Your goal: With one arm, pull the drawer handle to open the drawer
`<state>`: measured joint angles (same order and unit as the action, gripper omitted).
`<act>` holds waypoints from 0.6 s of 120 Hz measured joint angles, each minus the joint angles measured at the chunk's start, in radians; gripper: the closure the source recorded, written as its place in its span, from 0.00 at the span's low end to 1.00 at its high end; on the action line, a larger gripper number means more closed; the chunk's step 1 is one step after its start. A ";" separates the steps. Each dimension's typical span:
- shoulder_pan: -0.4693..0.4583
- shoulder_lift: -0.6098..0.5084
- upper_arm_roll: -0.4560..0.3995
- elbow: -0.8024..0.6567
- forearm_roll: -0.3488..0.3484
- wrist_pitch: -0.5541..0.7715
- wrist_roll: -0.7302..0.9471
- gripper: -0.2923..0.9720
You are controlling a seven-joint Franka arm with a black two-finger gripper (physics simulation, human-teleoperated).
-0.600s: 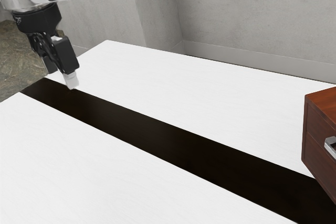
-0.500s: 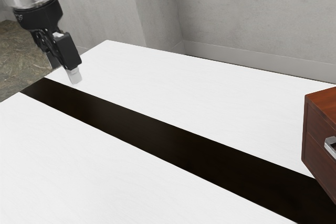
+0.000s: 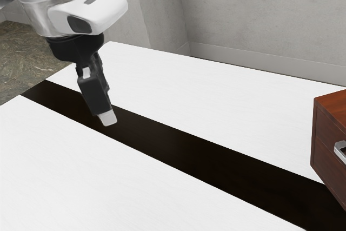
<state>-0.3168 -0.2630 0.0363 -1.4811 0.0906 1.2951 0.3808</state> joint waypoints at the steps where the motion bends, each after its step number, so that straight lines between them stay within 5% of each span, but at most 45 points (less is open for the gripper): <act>1: 0.001 -0.001 -0.011 -0.004 0.004 0.004 0.004 0.23; 22: -0.002 -0.037 -0.151 -0.116 0.049 0.112 0.088 0.23; 72: -0.060 -0.056 -0.210 -0.313 0.024 0.375 0.286 0.23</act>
<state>-0.3765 -0.3186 -0.1732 -1.7939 0.1143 1.6705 0.6671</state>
